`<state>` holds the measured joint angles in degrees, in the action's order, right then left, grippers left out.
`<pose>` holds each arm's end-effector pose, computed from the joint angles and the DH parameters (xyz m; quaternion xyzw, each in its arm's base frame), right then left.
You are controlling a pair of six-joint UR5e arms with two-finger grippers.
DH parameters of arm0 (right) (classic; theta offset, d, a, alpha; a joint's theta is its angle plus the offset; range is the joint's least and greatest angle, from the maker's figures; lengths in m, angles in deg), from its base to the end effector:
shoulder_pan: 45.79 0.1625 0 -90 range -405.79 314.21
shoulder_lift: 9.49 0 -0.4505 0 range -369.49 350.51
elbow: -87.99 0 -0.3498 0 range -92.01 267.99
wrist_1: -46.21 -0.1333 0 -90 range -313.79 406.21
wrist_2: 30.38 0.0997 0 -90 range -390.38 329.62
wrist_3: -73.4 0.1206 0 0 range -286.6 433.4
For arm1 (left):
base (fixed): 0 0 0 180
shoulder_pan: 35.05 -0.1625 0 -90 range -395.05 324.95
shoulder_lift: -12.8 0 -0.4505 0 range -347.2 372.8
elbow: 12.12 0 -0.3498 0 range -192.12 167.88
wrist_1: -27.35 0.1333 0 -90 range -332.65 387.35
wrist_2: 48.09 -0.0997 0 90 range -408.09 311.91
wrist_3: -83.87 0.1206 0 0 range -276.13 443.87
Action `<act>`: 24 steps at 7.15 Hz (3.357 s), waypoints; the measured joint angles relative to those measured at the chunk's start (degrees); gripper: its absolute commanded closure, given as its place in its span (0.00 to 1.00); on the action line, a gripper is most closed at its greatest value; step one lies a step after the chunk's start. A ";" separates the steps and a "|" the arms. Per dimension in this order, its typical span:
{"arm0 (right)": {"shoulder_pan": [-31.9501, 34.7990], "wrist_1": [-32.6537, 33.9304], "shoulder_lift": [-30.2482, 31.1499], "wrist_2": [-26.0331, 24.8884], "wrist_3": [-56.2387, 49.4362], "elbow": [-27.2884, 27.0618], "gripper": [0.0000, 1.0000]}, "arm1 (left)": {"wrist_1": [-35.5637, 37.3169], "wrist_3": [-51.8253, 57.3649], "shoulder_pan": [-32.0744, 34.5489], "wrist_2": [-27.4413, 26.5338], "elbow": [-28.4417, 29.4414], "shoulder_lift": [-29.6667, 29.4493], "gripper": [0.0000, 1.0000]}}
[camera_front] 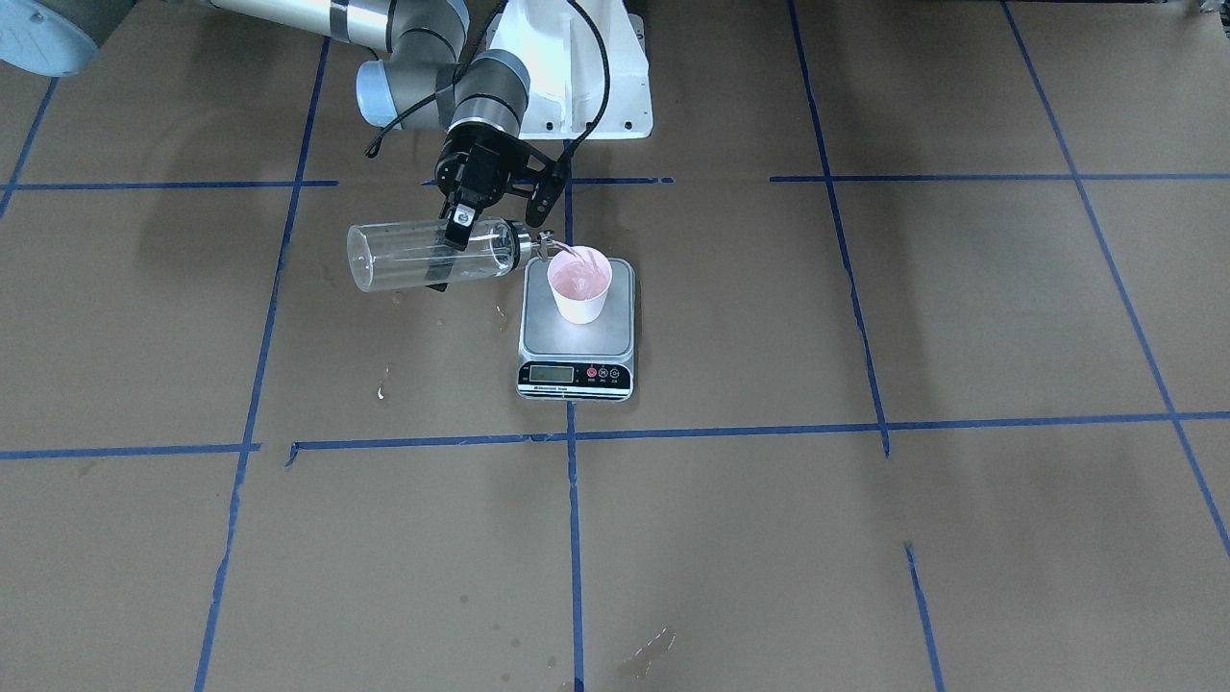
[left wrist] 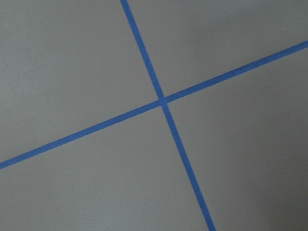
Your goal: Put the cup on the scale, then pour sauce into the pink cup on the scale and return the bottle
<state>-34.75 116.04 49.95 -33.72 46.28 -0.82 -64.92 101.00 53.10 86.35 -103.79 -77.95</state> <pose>-0.5337 -0.3626 0.2984 0.5473 0.4684 -0.3146 0.6182 -0.0339 -0.4631 0.6759 0.0878 0.3695 0.1678 0.9098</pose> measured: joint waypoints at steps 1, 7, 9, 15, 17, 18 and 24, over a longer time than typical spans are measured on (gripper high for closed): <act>0.02 -3.72 0.01 0.65 0.38 1.29 1.00 | 0.04 -0.04 0.00 0.15 -0.04 -0.11 0.00; 0.31 -22.03 -0.02 8.35 2.95 2.34 1.00 | 0.16 -0.16 0.00 -0.14 -0.26 -1.20 0.00; 0.46 -25.16 0.07 10.63 8.68 2.30 1.00 | 0.16 -0.17 0.00 -0.15 -0.27 -1.40 0.00; 1.98 -31.59 3.77 19.73 31.06 1.16 1.00 | 0.25 -0.23 0.03 -0.23 -0.64 -2.17 0.00; 4.13 -31.90 7.32 24.72 41.79 0.31 1.00 | 0.25 -0.25 0.02 -0.23 -0.79 -2.31 0.00; 5.22 -31.93 9.22 26.96 46.20 -0.38 1.00 | 0.25 -0.26 0.03 -0.22 -0.84 -2.37 0.00; 12.78 -31.43 18.46 43.42 58.26 -5.81 1.00 | 0.25 -0.26 0.00 -0.17 -0.88 -2.49 0.00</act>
<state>-21.97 84.61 68.41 9.70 104.54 -6.63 -64.67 100.74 53.10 86.19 -104.67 -80.44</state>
